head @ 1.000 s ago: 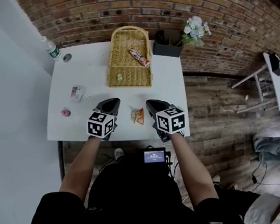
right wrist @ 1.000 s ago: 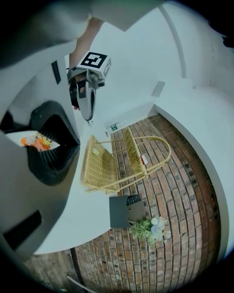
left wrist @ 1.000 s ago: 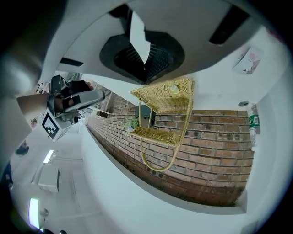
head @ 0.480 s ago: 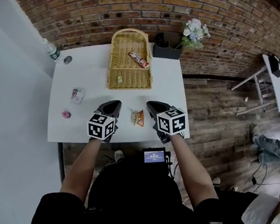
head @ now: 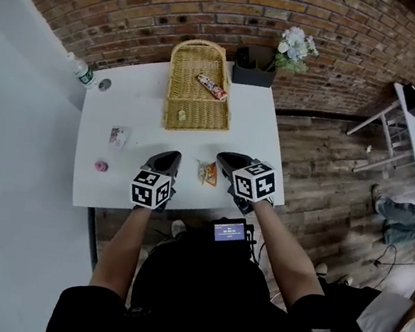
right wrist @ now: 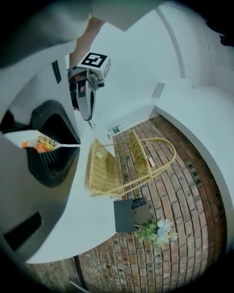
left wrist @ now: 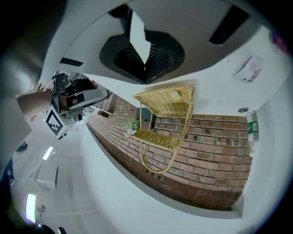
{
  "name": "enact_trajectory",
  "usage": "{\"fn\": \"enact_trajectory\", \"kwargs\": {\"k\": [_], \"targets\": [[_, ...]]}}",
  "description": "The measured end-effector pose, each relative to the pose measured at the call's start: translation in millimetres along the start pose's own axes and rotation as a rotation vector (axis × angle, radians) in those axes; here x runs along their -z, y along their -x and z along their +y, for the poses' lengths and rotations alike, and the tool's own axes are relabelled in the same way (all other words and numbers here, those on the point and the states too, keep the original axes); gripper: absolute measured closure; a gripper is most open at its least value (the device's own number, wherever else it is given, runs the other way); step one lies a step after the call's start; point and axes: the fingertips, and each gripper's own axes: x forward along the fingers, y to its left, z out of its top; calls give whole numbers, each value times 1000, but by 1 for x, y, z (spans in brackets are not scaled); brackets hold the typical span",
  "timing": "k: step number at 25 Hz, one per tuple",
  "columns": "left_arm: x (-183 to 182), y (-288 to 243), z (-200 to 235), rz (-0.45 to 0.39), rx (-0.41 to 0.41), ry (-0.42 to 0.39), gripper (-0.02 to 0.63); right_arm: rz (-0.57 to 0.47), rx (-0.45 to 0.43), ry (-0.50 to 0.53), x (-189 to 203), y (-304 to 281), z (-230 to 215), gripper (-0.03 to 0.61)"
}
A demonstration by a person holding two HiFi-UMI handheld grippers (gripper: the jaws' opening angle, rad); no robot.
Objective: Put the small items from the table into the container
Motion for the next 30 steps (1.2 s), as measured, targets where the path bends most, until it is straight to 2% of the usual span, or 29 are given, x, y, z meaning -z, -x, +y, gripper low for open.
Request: {"fn": "enact_trajectory", "kwargs": {"k": [2,9,15,28,30], "targets": [[3,2,1,7,-1,3,606,14,-15,-7,5,-4,2,556],[15,11,4,20,-13,20,606,75,-53,-23,27,-21,10,440],[24,17,7,35,-26,34,606,117,-68,-23,40,-34,14,396],[36,27,22,54,-55,58,606,173,-35,-30,61,-54,10,393],[36,27,24,53,-57,59,606,179,-29,-25,62,-55,10,407]]}}
